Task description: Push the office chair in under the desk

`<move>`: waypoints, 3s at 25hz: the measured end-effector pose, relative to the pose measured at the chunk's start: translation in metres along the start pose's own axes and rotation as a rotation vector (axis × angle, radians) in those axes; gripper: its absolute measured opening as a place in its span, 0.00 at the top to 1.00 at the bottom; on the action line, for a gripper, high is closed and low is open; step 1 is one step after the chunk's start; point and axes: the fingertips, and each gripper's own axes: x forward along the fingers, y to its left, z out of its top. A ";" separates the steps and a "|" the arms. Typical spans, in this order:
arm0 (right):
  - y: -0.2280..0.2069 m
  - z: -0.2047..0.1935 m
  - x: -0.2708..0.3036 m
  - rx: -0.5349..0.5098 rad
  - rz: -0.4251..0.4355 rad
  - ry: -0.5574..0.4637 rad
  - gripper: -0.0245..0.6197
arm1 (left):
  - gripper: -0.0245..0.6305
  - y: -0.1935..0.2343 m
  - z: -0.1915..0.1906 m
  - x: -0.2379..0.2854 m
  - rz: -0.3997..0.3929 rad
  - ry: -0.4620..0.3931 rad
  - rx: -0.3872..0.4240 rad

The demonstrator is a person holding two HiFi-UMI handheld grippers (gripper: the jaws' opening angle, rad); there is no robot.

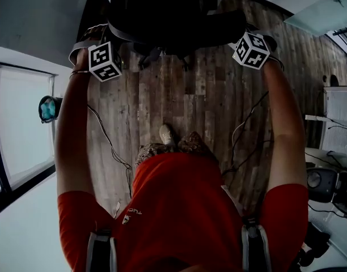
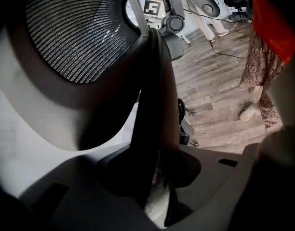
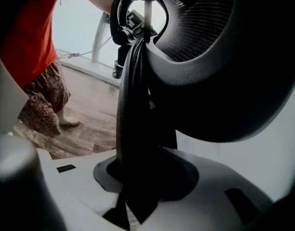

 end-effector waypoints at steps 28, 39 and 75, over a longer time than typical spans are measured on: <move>-0.174 0.001 0.101 0.031 -0.033 0.002 0.75 | 0.76 0.152 -0.061 0.146 -0.021 0.005 0.022; -0.227 -0.004 0.135 0.067 -0.015 0.033 0.75 | 0.76 0.201 -0.079 0.196 -0.034 0.010 0.031; -0.295 -0.035 0.145 0.118 -0.093 0.126 0.60 | 0.62 0.251 -0.084 0.221 0.021 -0.026 -0.026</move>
